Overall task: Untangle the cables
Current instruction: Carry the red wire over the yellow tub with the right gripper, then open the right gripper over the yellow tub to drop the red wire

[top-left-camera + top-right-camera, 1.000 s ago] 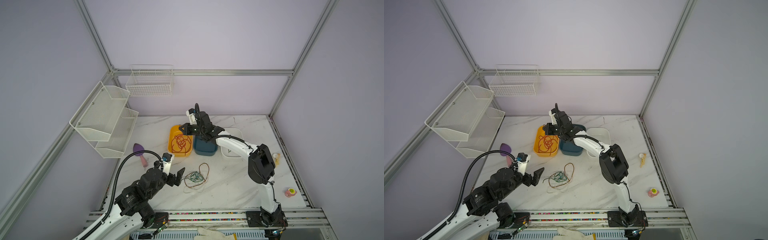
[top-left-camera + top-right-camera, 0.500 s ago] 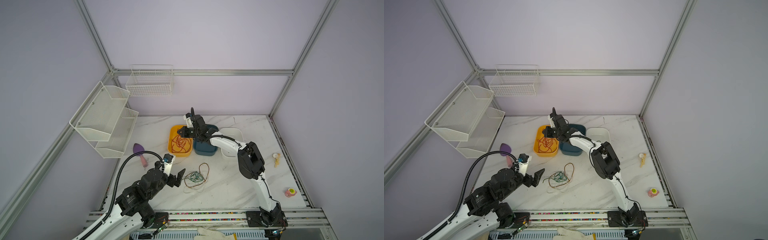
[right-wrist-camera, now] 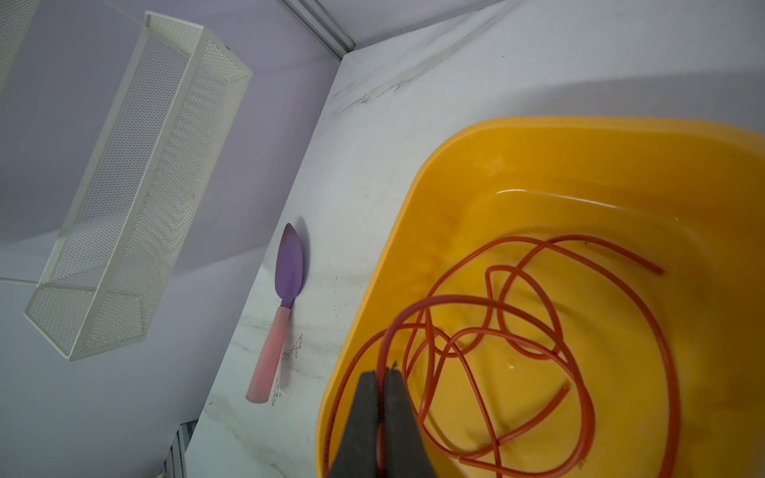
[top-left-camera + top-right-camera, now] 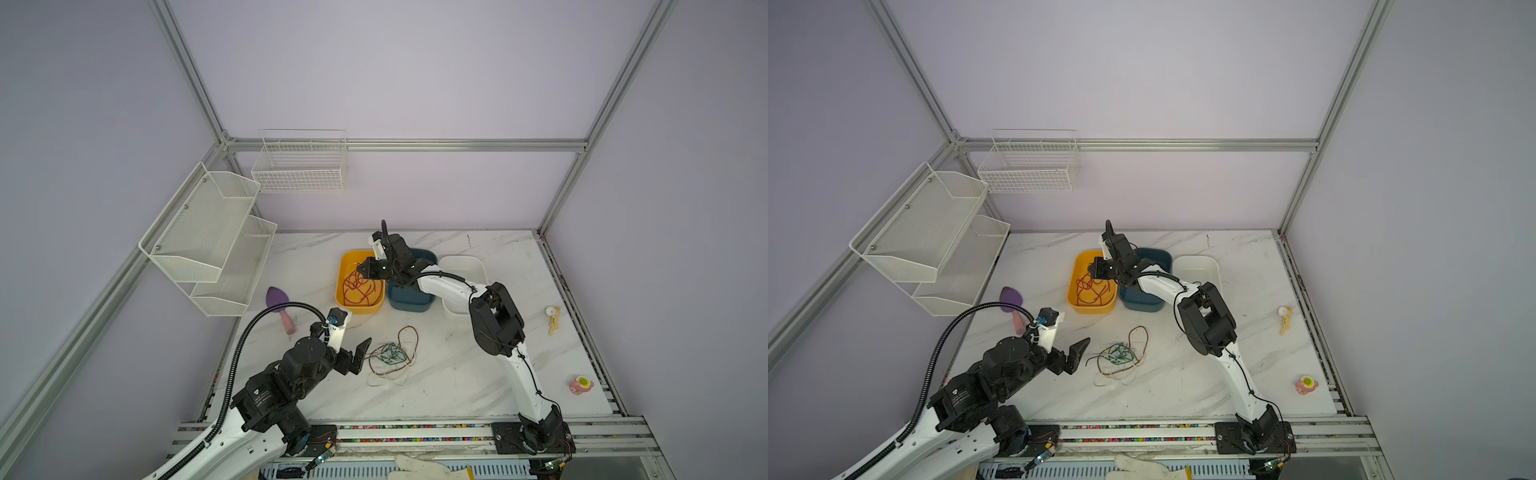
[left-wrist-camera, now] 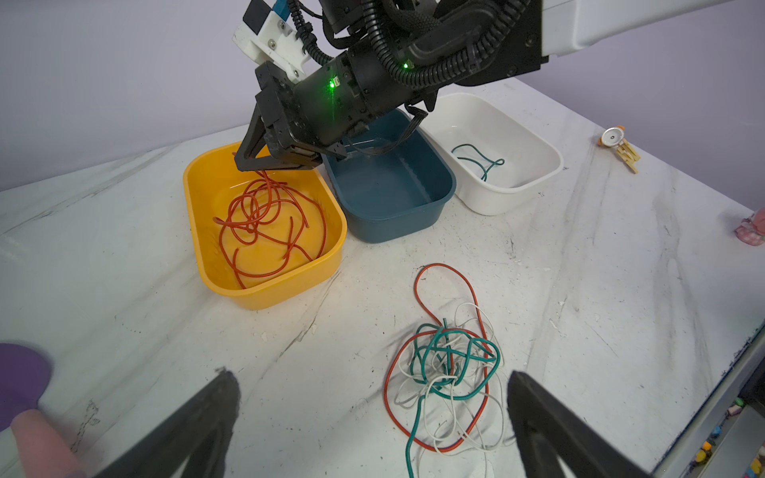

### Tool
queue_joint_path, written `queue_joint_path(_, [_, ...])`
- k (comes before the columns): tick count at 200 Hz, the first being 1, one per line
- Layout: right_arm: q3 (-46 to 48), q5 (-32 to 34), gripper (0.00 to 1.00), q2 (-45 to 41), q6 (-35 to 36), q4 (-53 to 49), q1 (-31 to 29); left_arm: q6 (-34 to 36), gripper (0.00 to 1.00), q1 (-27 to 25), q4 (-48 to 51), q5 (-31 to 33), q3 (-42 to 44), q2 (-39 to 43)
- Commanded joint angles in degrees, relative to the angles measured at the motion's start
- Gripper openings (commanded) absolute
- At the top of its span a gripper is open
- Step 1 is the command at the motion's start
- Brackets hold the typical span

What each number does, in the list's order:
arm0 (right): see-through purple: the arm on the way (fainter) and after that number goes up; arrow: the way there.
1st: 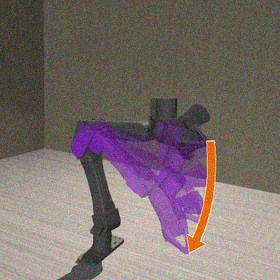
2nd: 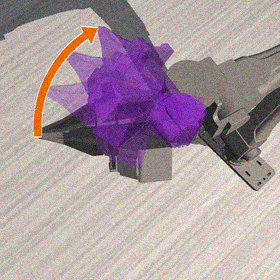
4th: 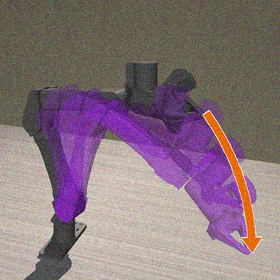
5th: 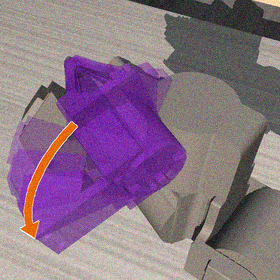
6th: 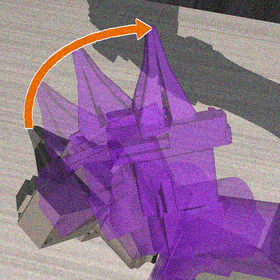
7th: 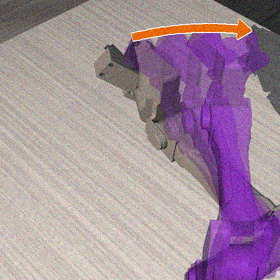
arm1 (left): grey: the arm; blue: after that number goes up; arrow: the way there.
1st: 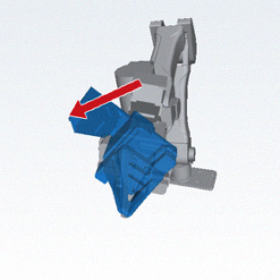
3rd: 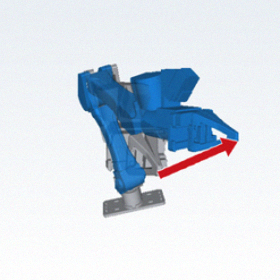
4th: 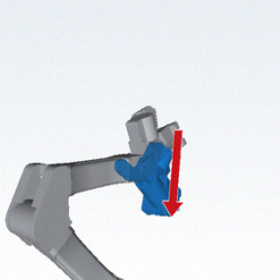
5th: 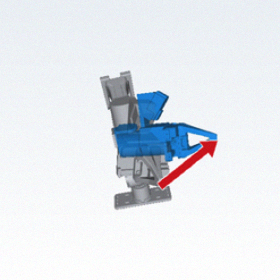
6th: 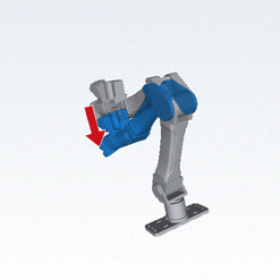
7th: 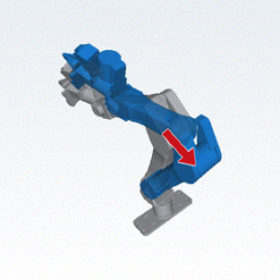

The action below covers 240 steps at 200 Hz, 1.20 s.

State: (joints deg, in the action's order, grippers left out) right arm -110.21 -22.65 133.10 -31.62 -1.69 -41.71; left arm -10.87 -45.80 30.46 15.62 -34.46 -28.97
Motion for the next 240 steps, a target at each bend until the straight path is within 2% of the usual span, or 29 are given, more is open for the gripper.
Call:
queue_joint_path(1, [0.9, 1.2, 0.00, 0.9, 0.7, 0.3, 0.5, 0.7, 1.00, -0.2, -2.3, 0.4, 1.9, -0.1])
queue_joint_path(98, [1.2, 2.4, 0.00, 1.8, 1.2, -1.8, 0.6, 0.5, 1.00, -0.2, -2.1, 0.7, 1.8, -0.5])
queue_joint_path(135, [1.8, 2.4, 0.09, 0.4, 1.2, -2.2, 0.6, 0.4, 1.00, -0.2, -2.1, 0.9, 1.8, -0.5])
queue_joint_path(240, [5.5, 4.3, 0.26, -6.1, 1.6, -4.4, 0.6, 0.3, 1.00, -0.3, -2.0, 1.0, 1.7, -0.7])
